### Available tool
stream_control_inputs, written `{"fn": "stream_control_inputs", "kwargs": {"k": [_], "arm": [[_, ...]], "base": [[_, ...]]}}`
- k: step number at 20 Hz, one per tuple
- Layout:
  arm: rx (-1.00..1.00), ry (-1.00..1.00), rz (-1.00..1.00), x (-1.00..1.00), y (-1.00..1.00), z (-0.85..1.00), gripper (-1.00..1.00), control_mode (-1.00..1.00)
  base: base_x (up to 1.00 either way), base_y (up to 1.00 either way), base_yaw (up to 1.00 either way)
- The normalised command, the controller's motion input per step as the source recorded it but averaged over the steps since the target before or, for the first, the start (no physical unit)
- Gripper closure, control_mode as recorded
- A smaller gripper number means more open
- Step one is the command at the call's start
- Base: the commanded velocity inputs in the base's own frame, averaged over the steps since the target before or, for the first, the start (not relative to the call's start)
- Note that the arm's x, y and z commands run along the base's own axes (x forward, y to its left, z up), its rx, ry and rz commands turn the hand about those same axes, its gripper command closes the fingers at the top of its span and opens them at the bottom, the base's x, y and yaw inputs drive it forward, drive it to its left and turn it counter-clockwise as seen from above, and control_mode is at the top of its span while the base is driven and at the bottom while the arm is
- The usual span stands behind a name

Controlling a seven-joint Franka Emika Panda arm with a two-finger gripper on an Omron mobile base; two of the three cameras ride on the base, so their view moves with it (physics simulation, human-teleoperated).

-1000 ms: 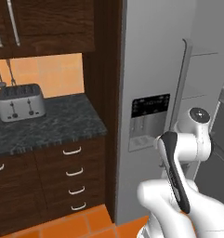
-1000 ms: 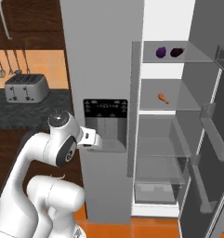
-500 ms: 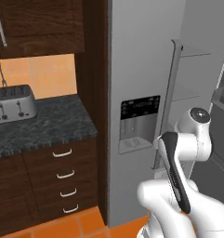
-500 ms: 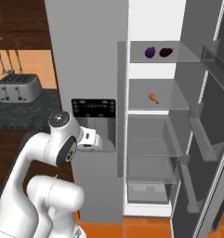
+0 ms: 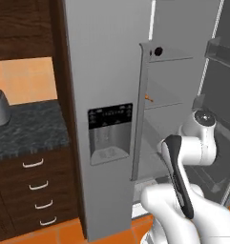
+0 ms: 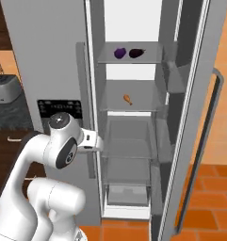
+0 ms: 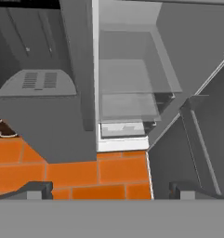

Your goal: Place one eggplant and one chicken drumstick in each tupperware on the nearby counter, to pack two identical lunches.

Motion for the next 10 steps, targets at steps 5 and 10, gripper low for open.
{"fn": "stream_control_inputs", "kwargs": {"k": [5, 10], "arm": [[0.0, 0.0, 0.0, 0.0, 0.0, 0.0, -1.0, 1.0], [0.0, 0.0, 0.0, 0.0, 0.0, 0.0, -1.0, 1.0]], "base": [[0.17, -0.73, 0.02], [0.3, -0.37, 0.01]]}}
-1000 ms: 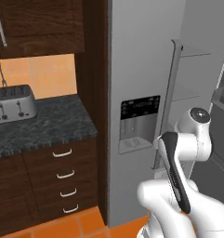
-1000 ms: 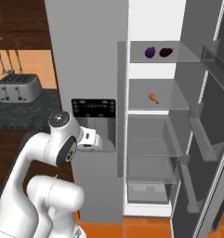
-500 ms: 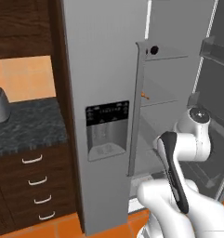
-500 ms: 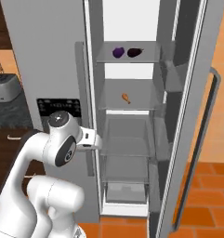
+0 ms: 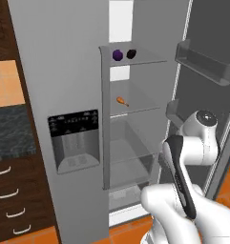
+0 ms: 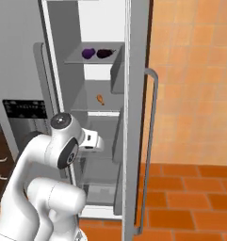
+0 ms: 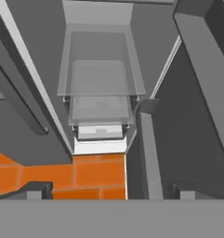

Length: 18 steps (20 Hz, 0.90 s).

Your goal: Place one eggplant and one chicken drumstick in each tupperware on the nearby counter, to pack two identical lunches.

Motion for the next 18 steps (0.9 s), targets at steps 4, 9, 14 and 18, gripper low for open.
{"fn": "stream_control_inputs", "kwargs": {"k": [4, 9, 14, 18], "arm": [[0.0, 0.0, 0.0, 0.0, 0.0, 0.0, -1.0, 1.0], [0.0, 0.0, 0.0, 0.0, 0.0, 0.0, -1.0, 1.0], [0.0, 0.0, 0.0, 0.0, 0.0, 0.0, -1.0, 1.0], [0.0, 0.0, 0.0, 0.0, 0.0, 0.0, -1.0, 1.0]], "base": [[0.09, 0.55, 0.23], [0.35, 0.06, 0.06], [0.57, 0.0, 0.0], [0.18, -0.42, 0.0]]}}
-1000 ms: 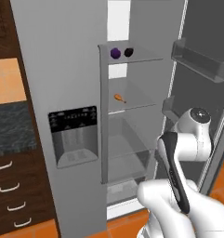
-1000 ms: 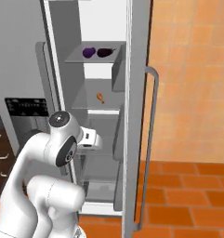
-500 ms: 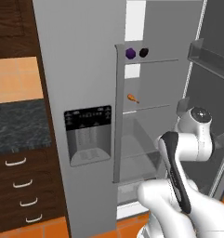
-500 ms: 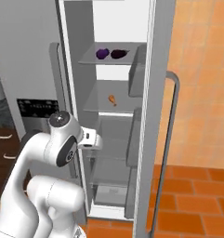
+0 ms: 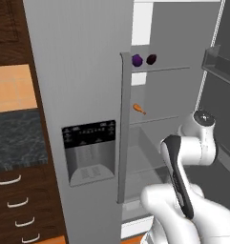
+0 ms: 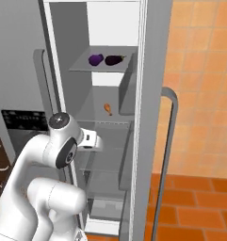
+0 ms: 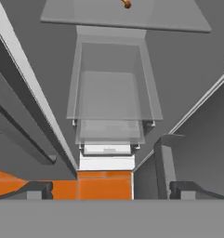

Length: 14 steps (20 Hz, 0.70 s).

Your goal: Place one eggplant and one chicken drumstick in each tupperware on the nearby counter, to pack two identical lunches.

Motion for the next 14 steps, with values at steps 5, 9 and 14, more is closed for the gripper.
{"fn": "stream_control_inputs", "kwargs": {"k": [5, 9, 14], "arm": [[0.05, -0.07, -0.03, 0.39, -0.1, 0.66, -1.0, -1.0], [0.0, -0.19, 0.0, 0.41, 0.01, 1.0, -1.0, -1.0], [0.01, -0.03, 0.0, 0.58, -0.01, 0.75, -1.0, -1.0]], "base": [[0.0, 0.0, 0.0], [0.0, 0.0, 0.0], [0.0, 0.0, 0.0]]}}
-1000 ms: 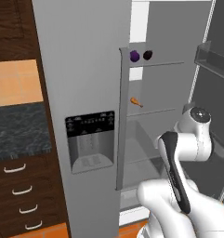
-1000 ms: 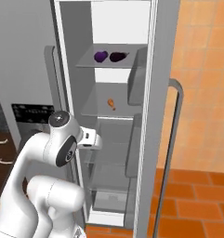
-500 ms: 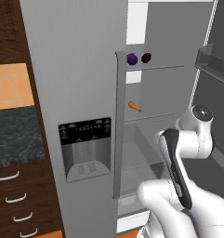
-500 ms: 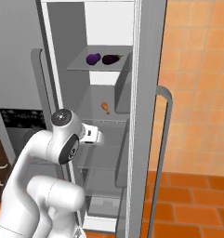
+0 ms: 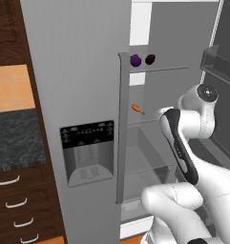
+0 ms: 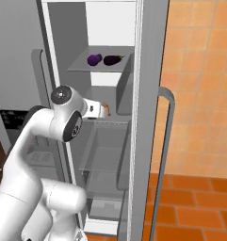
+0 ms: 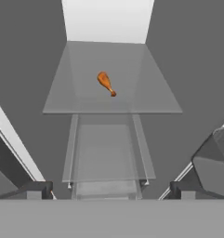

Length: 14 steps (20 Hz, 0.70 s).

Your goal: Place one eggplant and one chicken drumstick in each tupperware on the nearby counter, to pack two identical lunches.

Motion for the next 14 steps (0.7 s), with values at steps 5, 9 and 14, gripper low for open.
{"fn": "stream_control_inputs", "kwargs": {"k": [5, 9, 14], "arm": [[0.0, 0.06, 0.0, 0.83, -0.02, 0.0, -1.0, -1.0], [0.03, 0.0, 0.0, 0.79, -0.03, -0.18, -1.0, -1.0], [0.08, 0.0, 0.03, 0.75, -0.12, -0.52, -1.0, -1.0]], "base": [[0.0, 0.0, 0.0], [0.0, 0.0, 0.0], [0.0, 0.0, 0.0]]}}
